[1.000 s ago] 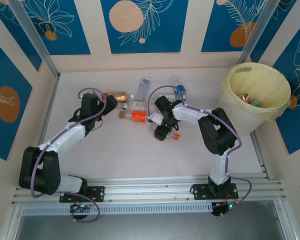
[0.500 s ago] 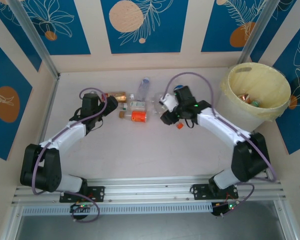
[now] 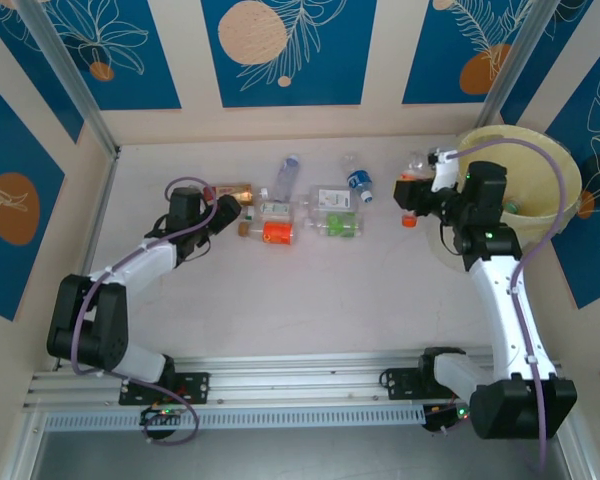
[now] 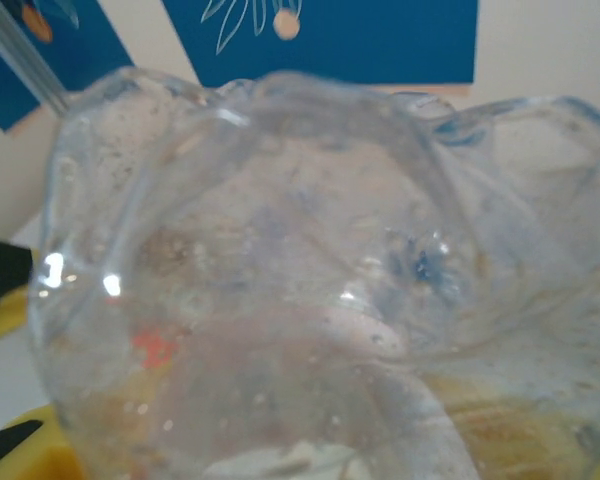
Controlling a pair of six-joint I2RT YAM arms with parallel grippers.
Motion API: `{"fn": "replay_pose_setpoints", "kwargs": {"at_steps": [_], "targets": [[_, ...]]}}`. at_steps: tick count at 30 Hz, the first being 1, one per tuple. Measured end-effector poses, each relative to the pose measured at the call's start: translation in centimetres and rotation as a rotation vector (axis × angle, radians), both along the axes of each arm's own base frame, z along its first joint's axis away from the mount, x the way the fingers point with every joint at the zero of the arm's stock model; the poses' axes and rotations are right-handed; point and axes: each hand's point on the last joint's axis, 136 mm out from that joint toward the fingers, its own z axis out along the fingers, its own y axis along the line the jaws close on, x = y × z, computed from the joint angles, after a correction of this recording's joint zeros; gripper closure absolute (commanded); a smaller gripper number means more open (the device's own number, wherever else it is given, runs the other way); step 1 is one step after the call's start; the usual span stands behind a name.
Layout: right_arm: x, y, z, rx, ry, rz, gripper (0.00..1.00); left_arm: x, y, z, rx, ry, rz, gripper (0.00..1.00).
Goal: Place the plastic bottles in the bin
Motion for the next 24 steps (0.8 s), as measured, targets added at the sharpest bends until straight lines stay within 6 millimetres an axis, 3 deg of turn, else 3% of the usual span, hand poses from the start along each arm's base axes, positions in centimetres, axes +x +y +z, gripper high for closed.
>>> {"fn": "replay_pose_setpoints", "kwargs": {"at_steps": [3,6,11,19,24], "targets": [[0.6,-2.8,2.5,0.047,-0.026,-0.111,0.54,0.3,-0.3,0.4,-0.016,-0.007,-0.005,0.00],[1.4,-8.1,4.4,0.089,-0.047,-0.321,0.54,0.6,-0.5,0.9,-0.032,-0.017,-0.007,0.00],[2.3,-15.4,4.9,0.182,-0.058,-0.581,0.53,0.6,-0.6,0.9,-0.034,-0.017,-0.009,0.00],[2.5,-18.5,6.7,0.303,-0.089,-0.661,0.53,0.4,-0.3,1.6,-0.031,-0.037,-0.001,0.00],[2.1,-18.6,7.7,0.400,-0.100,-0.637,0.53,0.4,-0.3,1.7,-0.032,-0.040,-0.001,0.00]]}}
